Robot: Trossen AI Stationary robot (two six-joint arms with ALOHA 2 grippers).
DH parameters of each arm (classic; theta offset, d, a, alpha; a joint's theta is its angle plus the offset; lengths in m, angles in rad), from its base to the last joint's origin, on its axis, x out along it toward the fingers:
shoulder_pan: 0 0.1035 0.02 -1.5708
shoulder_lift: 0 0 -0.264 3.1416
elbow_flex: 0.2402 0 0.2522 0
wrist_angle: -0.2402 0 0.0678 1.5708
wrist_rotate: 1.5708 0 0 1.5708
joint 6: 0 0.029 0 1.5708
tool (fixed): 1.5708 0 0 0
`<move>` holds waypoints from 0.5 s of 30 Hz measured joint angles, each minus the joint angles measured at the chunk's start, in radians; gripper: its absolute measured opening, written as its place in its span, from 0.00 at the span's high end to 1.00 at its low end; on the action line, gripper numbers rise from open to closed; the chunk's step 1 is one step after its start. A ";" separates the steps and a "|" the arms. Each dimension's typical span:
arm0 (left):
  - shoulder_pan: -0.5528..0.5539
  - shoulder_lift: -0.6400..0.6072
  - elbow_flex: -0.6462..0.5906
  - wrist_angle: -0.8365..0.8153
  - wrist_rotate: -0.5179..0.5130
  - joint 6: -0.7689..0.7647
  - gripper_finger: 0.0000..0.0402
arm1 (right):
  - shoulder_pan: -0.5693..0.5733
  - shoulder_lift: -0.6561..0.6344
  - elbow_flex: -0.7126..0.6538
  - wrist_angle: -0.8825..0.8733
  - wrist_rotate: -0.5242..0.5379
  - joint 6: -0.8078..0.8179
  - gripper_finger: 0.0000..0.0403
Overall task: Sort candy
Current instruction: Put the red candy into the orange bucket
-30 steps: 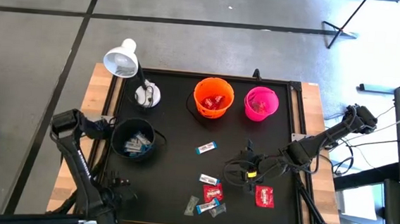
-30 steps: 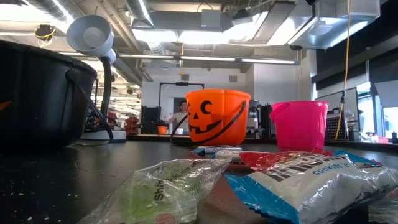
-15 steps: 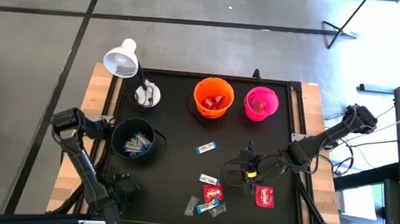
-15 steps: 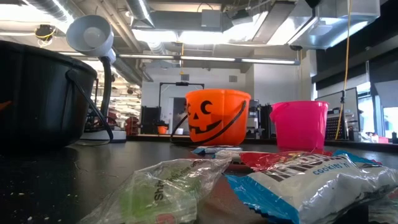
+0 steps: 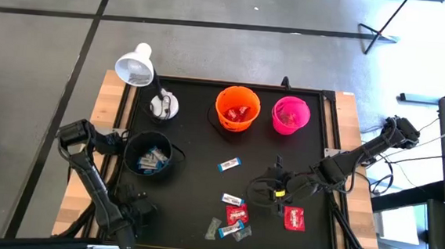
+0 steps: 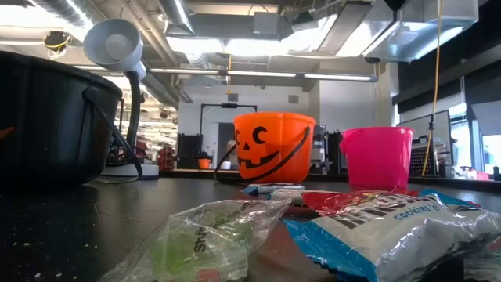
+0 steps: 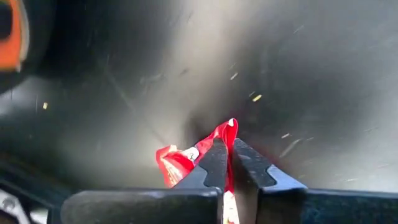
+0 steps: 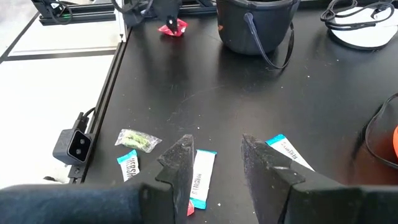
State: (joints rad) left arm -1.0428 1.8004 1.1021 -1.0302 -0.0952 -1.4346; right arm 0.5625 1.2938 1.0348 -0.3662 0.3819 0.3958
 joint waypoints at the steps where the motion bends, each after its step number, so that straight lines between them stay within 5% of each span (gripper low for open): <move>1: 0.002 -0.002 0.009 0.001 -0.012 0.001 1.00 | 0.000 0.000 0.000 0.000 0.000 0.000 0.67; 6: 0.004 -0.039 0.090 0.002 -0.142 0.027 1.00 | 0.000 0.000 0.000 0.000 0.001 0.000 0.67; 15: 0.014 -0.100 0.330 -0.001 -0.660 0.354 1.00 | 0.000 0.000 0.000 0.007 0.014 0.000 0.67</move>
State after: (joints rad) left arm -1.0288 1.7008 1.4326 -1.0311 -0.7549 -1.0806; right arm 0.5625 1.2938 1.0348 -0.3589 0.3955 0.3956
